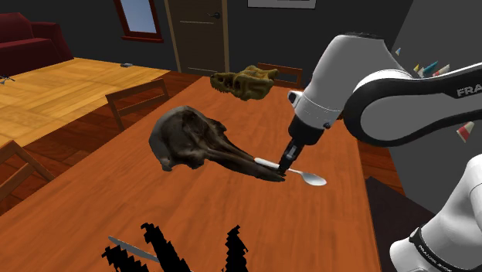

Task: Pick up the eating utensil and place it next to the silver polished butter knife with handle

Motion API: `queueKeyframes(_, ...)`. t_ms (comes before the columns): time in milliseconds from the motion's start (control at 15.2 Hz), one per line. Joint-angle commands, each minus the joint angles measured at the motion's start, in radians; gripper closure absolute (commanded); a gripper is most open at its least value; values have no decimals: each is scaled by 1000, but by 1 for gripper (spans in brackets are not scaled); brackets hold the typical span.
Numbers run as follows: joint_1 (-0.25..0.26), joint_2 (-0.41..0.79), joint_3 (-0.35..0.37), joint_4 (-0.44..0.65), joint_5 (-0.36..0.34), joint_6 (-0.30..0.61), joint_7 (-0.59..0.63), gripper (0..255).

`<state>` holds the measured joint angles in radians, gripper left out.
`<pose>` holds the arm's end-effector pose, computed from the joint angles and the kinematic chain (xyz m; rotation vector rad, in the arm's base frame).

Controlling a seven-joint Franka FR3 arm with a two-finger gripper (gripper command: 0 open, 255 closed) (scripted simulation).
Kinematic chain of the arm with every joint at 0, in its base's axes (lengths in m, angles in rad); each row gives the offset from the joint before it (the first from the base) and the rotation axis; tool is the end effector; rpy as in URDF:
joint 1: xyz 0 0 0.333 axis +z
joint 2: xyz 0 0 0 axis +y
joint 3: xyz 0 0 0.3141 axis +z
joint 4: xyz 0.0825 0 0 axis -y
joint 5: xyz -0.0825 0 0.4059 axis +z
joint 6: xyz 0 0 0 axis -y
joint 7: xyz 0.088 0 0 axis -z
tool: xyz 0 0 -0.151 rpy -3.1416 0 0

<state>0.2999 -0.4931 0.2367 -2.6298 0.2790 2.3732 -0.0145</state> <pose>0.3705 0.2248 0.3693 -2.9209 -0.5283 -0.2977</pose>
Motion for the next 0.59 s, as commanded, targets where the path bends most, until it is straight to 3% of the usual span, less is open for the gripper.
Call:
queueKeyframes(0, 2, 69, 38, 51, -6, 25, 44, 255)
queueKeyframes(528, -15, 346, 174, 316, -129, 53, 256, 255)
